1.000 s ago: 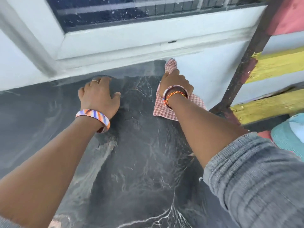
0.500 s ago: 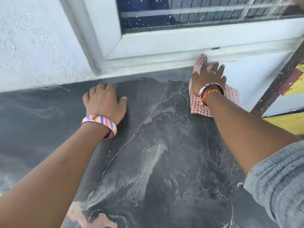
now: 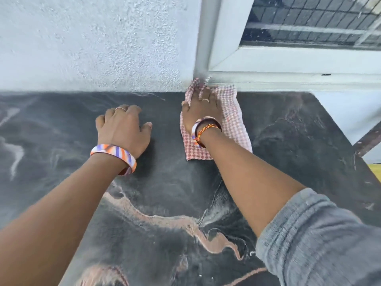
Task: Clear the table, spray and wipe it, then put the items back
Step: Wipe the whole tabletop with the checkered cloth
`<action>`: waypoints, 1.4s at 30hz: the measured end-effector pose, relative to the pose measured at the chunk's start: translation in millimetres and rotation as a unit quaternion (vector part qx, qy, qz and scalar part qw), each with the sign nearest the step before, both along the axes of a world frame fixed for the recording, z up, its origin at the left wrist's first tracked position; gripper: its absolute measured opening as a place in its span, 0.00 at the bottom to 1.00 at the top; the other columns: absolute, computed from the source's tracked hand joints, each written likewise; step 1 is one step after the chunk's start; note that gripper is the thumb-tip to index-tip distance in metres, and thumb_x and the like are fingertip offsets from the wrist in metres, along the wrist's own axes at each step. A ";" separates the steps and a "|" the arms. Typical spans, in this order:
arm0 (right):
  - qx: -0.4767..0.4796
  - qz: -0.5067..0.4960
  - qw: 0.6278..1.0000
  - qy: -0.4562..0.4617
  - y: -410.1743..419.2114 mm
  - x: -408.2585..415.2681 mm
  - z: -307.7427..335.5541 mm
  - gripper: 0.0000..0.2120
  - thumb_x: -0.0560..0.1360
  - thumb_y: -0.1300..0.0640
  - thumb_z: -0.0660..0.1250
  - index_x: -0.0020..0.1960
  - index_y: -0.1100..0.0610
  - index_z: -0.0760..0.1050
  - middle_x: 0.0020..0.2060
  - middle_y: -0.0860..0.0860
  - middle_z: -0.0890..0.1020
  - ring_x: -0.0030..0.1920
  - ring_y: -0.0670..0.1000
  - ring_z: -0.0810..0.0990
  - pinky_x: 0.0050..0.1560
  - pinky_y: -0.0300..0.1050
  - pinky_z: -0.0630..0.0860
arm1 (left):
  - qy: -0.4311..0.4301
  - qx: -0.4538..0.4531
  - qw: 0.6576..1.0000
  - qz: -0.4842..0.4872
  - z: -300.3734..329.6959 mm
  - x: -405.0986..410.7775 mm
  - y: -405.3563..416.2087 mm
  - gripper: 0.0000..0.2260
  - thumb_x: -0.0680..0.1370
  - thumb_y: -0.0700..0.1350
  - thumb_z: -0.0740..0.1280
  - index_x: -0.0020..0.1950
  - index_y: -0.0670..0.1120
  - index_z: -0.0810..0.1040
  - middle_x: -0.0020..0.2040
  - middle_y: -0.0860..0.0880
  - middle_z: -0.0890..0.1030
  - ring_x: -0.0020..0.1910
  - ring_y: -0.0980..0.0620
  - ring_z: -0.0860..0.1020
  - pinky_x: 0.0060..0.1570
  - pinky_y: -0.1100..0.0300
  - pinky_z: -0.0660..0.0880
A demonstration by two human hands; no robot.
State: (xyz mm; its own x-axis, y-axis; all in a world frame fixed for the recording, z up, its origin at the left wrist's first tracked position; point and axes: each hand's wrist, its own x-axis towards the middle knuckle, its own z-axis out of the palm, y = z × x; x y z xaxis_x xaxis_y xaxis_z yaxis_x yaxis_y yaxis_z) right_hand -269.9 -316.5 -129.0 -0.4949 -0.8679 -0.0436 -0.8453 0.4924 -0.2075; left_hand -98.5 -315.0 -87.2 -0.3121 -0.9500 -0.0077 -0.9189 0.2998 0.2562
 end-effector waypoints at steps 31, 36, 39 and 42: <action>0.037 -0.146 0.989 0.004 146.8 -244.5 -0.5 0.25 0.81 0.47 0.45 0.77 0.49 0.49 0.78 0.51 0.49 0.76 0.59 0.51 0.75 0.57 0.50 | 0.003 -0.025 0.994 -0.109 -8.7 -177.7 90.8 0.19 0.79 0.50 0.58 0.68 0.44 0.69 0.72 0.43 0.66 0.70 0.40 0.65 0.69 0.48 0.57; 0.028 -0.058 0.998 0.010 153.7 -184.6 2.0 0.25 0.81 0.49 0.46 0.77 0.51 0.49 0.78 0.52 0.50 0.77 0.55 0.48 0.76 0.55 0.47 | 0.009 -0.013 0.994 -0.105 1.1 -163.0 89.7 0.19 0.79 0.50 0.58 0.68 0.43 0.69 0.72 0.42 0.67 0.71 0.40 0.64 0.69 0.47 0.57; 0.008 0.002 1.000 -0.013 150.0 -133.2 4.2 0.24 0.81 0.49 0.47 0.77 0.51 0.51 0.77 0.52 0.52 0.77 0.55 0.49 0.76 0.53 0.47 | 0.019 -0.011 0.995 -0.101 9.9 -145.6 86.2 0.19 0.79 0.50 0.58 0.67 0.43 0.70 0.71 0.42 0.68 0.71 0.40 0.64 0.69 0.48 0.57; -0.003 0.071 0.997 -0.020 147.6 -76.6 6.1 0.25 0.81 0.49 0.49 0.76 0.51 0.52 0.77 0.52 0.53 0.77 0.55 0.51 0.76 0.53 0.48 | 0.023 -0.010 0.996 -0.089 17.3 -119.5 79.4 0.18 0.79 0.48 0.58 0.68 0.43 0.70 0.71 0.41 0.69 0.70 0.40 0.64 0.69 0.47 0.57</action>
